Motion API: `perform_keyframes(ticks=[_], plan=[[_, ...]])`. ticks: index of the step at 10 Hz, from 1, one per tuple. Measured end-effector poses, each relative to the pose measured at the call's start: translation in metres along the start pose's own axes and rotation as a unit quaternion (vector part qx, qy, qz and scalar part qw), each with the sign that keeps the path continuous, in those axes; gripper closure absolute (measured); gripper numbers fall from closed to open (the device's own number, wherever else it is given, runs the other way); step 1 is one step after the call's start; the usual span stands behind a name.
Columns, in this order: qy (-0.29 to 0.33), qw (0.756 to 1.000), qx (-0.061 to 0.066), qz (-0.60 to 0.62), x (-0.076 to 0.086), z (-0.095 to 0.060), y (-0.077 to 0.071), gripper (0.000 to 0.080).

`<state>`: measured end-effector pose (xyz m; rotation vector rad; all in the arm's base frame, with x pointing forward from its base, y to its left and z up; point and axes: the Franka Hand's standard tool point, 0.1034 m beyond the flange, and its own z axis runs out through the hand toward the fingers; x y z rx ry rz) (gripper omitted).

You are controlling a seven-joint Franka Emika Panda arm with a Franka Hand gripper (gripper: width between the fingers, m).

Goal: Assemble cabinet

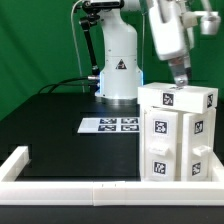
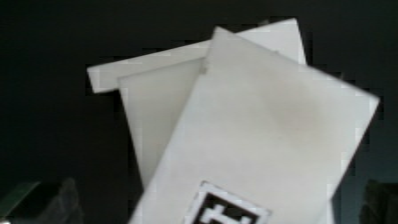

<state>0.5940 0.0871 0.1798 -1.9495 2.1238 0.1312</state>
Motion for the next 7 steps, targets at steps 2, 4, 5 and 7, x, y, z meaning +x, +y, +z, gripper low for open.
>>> perform_keyframes(ticks=[2,4,5,7], plan=[[-0.004,0.987,-0.012,-0.161,-0.0058,-0.0013,-0.0058,0.0002],[-0.007,0.971,-0.015,-0.237,-0.0067,-0.0005,-0.0070,0.0002],[-0.007,0.962,-0.015,-0.271,-0.0066,-0.0003,-0.0069,0.0002],[-0.007,0.940,-0.015,-0.342,-0.0063,-0.0001,-0.0068,0.0002]])
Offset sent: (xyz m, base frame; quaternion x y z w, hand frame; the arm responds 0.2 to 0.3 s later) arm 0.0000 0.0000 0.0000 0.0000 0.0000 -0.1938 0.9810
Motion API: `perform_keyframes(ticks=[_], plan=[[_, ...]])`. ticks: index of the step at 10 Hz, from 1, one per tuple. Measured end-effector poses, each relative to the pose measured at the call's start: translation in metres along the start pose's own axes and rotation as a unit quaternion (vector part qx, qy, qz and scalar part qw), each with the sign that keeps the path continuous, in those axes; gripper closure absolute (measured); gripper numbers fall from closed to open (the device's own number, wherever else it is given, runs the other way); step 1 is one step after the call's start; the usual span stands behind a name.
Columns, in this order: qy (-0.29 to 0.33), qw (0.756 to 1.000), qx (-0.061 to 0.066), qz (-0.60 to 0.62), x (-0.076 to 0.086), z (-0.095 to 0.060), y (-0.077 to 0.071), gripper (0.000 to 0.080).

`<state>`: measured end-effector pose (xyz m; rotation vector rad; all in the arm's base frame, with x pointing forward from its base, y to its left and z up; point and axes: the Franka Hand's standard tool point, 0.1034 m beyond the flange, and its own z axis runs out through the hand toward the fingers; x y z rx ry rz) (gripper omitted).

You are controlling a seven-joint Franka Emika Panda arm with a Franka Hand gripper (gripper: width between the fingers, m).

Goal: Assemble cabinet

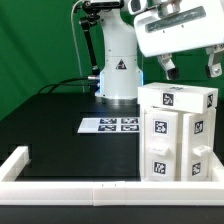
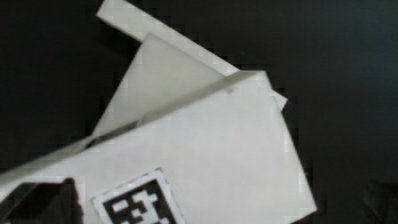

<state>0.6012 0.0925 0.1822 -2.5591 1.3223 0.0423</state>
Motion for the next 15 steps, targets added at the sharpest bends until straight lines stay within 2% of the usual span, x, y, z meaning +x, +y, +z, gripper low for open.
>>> perform_keyframes(ticks=[1,2,3,4,5,6,7,9,12,13,15], plan=[[0.011,0.995,-0.017,-0.098,0.001,0.000,0.003,0.0002],[0.017,0.981,-0.029,-0.190,0.002,0.000,0.004,0.0002],[0.018,0.955,-0.037,-0.295,0.004,-0.001,0.004,0.0002],[0.018,0.938,-0.042,-0.342,0.004,0.000,0.004,0.0002],[0.020,0.904,-0.056,-0.423,0.004,0.000,0.005,0.0002],[0.017,0.886,-0.058,-0.459,0.003,0.000,0.005,0.0002],[0.016,0.880,-0.058,-0.471,0.004,0.000,0.006,0.0002],[0.012,0.839,-0.060,-0.541,0.005,0.000,0.006,0.0002],[-0.001,0.747,-0.068,-0.661,0.005,0.006,0.011,0.0002],[-0.005,0.724,-0.069,-0.686,0.005,0.009,0.012,0.0002],[-0.010,0.695,-0.070,-0.716,0.006,0.012,0.015,0.0002]])
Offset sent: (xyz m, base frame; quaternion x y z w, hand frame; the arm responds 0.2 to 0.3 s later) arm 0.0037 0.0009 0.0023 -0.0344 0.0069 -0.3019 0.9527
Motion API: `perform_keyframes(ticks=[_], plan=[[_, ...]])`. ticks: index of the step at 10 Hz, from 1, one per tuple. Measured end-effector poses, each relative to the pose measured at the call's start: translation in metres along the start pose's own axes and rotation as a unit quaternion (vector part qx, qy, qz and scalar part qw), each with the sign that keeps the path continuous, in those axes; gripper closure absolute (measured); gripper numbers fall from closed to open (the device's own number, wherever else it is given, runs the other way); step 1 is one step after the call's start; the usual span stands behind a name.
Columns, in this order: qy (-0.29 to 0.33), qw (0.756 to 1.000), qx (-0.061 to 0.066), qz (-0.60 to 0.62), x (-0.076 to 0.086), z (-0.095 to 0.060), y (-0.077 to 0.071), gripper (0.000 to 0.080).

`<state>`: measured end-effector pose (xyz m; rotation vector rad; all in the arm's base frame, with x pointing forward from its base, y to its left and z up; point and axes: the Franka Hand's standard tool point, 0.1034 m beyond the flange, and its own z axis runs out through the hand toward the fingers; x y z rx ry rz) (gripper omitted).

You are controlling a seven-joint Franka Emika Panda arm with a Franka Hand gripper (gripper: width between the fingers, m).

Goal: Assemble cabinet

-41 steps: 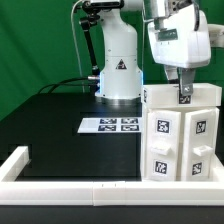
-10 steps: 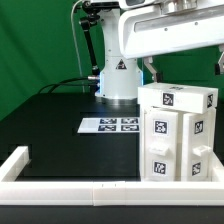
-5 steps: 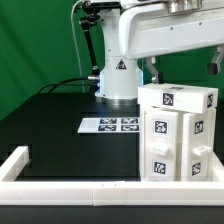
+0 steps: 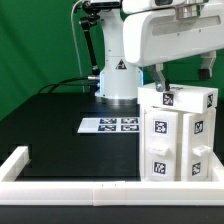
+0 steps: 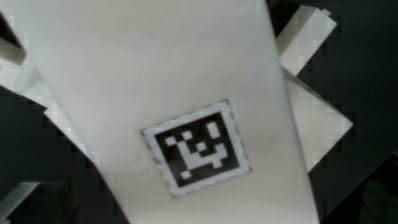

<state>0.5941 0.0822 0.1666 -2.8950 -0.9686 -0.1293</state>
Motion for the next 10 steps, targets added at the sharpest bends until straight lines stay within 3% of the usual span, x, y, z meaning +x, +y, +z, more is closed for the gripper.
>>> perform_keyframes(ticks=[4,6,7,8,9,10], plan=[[-0.008,1.000,0.001,0.003,-0.008,0.015,0.003,0.0002],[-0.006,1.000,0.000,0.014,-0.007,0.013,0.005,0.0002],[-0.007,1.000,0.000,0.023,-0.008,0.014,0.005,0.0091],[-0.007,1.000,0.000,0.023,-0.008,0.014,0.005,0.0091],[-0.007,0.998,0.001,0.056,-0.008,0.014,0.005,0.0244],[-0.007,0.995,0.000,0.096,-0.008,0.014,0.005,0.0244]])
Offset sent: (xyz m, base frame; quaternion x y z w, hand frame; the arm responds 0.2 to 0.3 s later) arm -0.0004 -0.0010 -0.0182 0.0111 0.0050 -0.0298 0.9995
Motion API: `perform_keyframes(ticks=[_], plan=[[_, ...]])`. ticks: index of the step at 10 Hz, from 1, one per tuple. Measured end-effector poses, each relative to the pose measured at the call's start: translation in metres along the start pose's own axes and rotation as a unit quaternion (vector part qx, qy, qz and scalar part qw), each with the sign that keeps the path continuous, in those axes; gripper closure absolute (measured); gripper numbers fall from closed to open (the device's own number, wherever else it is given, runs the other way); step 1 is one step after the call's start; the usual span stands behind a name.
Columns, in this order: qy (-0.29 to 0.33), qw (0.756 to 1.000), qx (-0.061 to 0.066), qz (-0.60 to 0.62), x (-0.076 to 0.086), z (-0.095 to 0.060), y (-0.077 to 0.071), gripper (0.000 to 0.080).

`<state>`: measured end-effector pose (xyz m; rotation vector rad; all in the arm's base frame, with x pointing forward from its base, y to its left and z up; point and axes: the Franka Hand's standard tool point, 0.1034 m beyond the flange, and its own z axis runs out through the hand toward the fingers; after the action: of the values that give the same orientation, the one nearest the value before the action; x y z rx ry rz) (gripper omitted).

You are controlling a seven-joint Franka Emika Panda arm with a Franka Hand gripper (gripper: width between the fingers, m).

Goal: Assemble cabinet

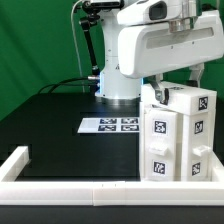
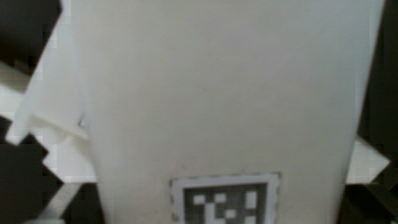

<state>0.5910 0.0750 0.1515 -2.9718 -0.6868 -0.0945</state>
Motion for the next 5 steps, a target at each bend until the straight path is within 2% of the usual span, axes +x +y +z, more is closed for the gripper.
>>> perform_keyframes(ticks=[2,4,5], plan=[[0.014,0.994,-0.006,0.108,0.0005,-0.0001,-0.0008,0.0244],[0.028,0.975,-0.009,0.219,-0.0001,-0.0010,-0.0012,0.0244],[0.031,0.958,-0.009,0.284,-0.0007,-0.0004,0.0006,0.0244]])
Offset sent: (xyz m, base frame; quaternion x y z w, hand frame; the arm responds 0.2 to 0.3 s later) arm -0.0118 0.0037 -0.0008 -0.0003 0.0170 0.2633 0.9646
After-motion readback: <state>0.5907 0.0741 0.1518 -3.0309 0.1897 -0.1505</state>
